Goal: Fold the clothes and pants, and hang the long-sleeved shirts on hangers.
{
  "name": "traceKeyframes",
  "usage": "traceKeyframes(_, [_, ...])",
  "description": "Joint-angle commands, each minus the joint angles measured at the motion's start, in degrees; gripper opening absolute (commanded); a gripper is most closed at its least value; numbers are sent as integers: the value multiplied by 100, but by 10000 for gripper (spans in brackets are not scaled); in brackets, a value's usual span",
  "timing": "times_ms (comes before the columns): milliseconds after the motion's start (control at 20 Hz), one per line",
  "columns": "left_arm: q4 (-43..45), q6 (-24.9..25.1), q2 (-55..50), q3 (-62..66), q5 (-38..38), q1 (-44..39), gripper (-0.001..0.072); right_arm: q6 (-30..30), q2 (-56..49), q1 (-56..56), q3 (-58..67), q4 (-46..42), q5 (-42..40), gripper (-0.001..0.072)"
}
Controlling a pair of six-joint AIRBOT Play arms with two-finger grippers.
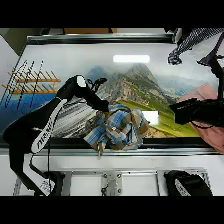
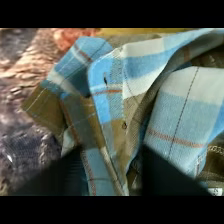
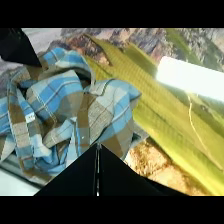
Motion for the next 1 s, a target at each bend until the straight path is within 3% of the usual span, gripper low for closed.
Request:
traceKeyframes(0, [-293,59,-385,302,-356,-7,14,503,2,0,-374,2,131,16])
traceKeyframes(200, [-280,46,-55,289,-452,83,14,2376,2,11,-1805,81,39,39])
traceKeyframes(250, [-249,46,68,289,-448,92,14,2479,2,15,-2245,308,-92,236])
traceKeyframes(300, [-243,48,166,289,-442,94,14,2476,2,44,-2726,706,-363,546])
traceKeyframes(350, [-240,48,234,289,-437,92,14,2481,2,87,-3150,1130,-708,588])
traceKeyframes(500, [-243,46,350,289,-455,92,14,2739,2,356,-4168,1880,-1685,574])
traceKeyframes(600, [-245,46,356,291,-457,92,14,2817,-13,621,-4457,1908,-2079,444])
traceKeyframes(950, [-249,42,356,291,-498,92,14,2682,-977,1152,-4483,2074,-2728,446])
